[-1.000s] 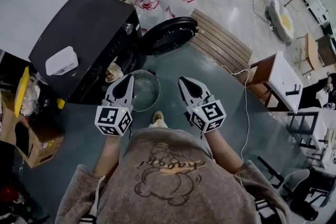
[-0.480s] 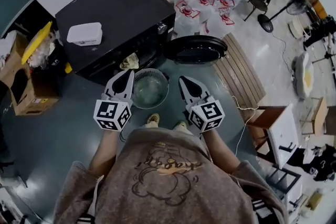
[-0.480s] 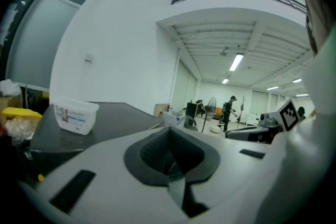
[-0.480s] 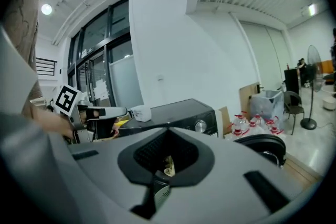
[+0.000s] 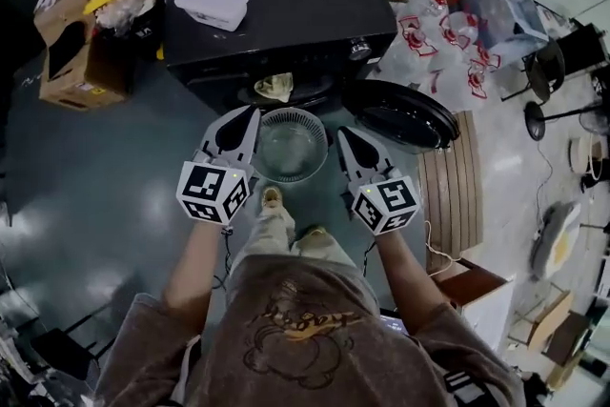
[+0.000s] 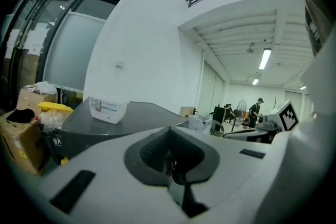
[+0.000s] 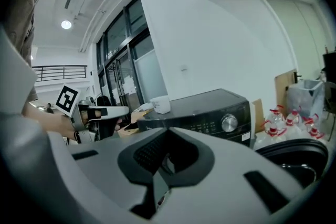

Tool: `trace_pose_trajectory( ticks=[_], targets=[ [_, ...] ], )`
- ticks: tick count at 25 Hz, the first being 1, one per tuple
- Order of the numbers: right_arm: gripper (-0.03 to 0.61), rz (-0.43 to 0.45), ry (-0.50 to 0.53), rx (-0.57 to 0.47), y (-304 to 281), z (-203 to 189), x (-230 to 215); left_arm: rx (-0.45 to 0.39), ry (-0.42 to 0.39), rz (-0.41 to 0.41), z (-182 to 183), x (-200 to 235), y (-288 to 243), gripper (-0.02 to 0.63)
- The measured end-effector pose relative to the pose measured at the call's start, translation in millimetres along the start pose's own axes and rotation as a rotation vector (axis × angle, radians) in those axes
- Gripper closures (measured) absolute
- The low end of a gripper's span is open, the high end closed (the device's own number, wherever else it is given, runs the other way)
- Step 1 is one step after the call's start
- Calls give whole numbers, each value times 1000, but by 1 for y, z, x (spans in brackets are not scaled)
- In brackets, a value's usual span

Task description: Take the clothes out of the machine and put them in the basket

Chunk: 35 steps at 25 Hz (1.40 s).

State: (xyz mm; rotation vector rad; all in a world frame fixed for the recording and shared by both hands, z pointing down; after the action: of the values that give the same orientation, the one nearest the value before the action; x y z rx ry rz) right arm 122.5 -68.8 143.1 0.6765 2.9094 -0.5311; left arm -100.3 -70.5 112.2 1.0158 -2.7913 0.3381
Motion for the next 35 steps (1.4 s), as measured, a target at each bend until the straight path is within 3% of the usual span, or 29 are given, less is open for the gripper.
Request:
trace_pose_trajectory(
  ticks=[4, 10, 24, 29, 35],
  targets=[
    [581, 53, 18, 15, -38, -34, -3, -13, 3, 52, -38, 19, -4, 606],
    [581, 50, 38, 3, -104, -104, -23, -25, 6, 65, -120, 61, -25, 606],
    [581, 114, 46, -78, -224, -307, -46, -113, -19, 89, -341, 150, -75, 606],
    [581, 113, 64, -123, -232, -347, -64, -135, -62, 69, -384, 146, -87, 606],
    [581, 130, 96, -159, -223, -369, -72, -162, -93, 53, -407, 130, -86, 606]
  ],
)
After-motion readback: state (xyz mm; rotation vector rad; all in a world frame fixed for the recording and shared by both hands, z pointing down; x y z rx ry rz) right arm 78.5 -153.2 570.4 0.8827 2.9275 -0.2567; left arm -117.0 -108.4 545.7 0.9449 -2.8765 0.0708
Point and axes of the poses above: the fingertips, and each gripper's own axes: y backward along the fingers, x to its left, z out of its top, the point moved 6 cm from there along y, backward along the fingers, and after that the axes turned 15 degrees about -z, right-handed, at the moved point
